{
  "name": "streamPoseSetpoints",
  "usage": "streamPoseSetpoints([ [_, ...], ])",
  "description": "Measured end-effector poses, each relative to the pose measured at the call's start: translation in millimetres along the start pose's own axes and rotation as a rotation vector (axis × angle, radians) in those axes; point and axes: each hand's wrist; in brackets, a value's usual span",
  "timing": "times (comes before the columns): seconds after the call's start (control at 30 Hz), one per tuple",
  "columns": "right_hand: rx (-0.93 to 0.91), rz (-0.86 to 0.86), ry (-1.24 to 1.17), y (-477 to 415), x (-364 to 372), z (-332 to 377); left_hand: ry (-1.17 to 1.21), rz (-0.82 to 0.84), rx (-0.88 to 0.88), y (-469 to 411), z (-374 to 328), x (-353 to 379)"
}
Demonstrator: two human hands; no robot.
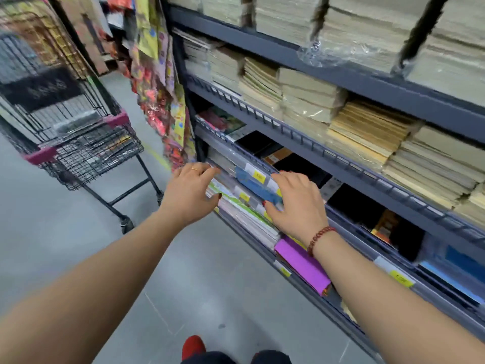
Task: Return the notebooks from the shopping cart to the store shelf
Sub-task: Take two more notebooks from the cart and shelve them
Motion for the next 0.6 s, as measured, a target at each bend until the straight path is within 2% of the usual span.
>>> streamPoseSetpoints([
  [0.33,-0.26,0.048,-0.016,-71,49,171,-0.083,-0.023,-0.231,53,167,-76],
  [0.6,-0.399,0.088,-0.065,-115,95,277,-0.123,-0.055,-0.423,83,264,-105],
])
Point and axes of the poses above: each hand's wrist, its own y-axis away from the middle knuckle, its own x-axis out of the palm, z = x × y, and after that the axes turned 14 degrees about -z, right-handed
